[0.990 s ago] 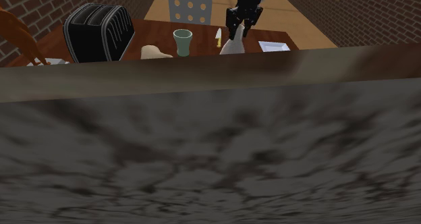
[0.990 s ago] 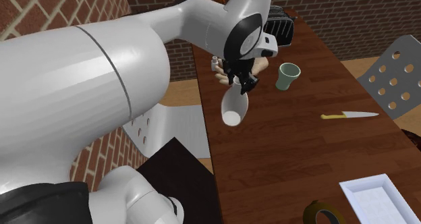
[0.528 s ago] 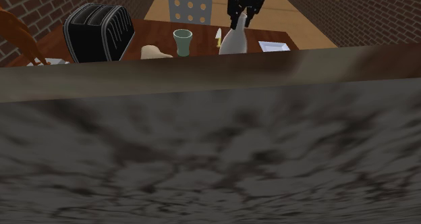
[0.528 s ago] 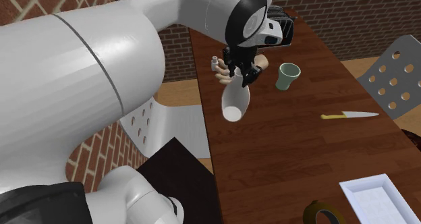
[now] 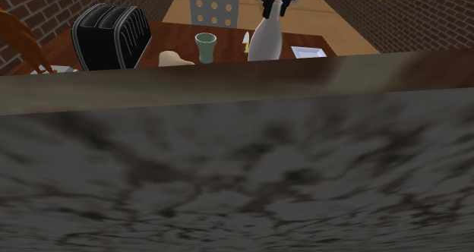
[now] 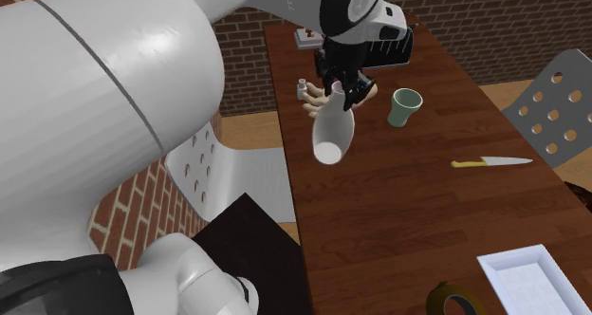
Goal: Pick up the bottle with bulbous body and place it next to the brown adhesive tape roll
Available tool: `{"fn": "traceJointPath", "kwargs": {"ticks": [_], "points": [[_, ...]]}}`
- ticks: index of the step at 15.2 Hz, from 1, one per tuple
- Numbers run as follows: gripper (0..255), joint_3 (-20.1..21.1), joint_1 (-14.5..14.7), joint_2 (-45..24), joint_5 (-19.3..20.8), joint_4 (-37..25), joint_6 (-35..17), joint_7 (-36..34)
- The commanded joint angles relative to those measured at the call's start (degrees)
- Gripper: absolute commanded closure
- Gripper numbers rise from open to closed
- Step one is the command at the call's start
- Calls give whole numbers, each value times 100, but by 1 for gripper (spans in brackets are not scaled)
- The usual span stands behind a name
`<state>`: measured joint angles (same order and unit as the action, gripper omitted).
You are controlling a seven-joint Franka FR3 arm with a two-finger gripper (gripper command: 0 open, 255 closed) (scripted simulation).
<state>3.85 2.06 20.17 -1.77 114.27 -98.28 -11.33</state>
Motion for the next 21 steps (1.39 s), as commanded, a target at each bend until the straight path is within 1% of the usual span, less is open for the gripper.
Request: {"fn": "traceJointPath", "kwargs": {"ticks": [1, 12, 21], "points": [[255, 4, 1, -33, 2, -188, 155, -11], [255, 1, -7, -281, 20, -1294, 1013, -30], [255, 6, -11, -613, 39, -2368, 1755, -53]]}}
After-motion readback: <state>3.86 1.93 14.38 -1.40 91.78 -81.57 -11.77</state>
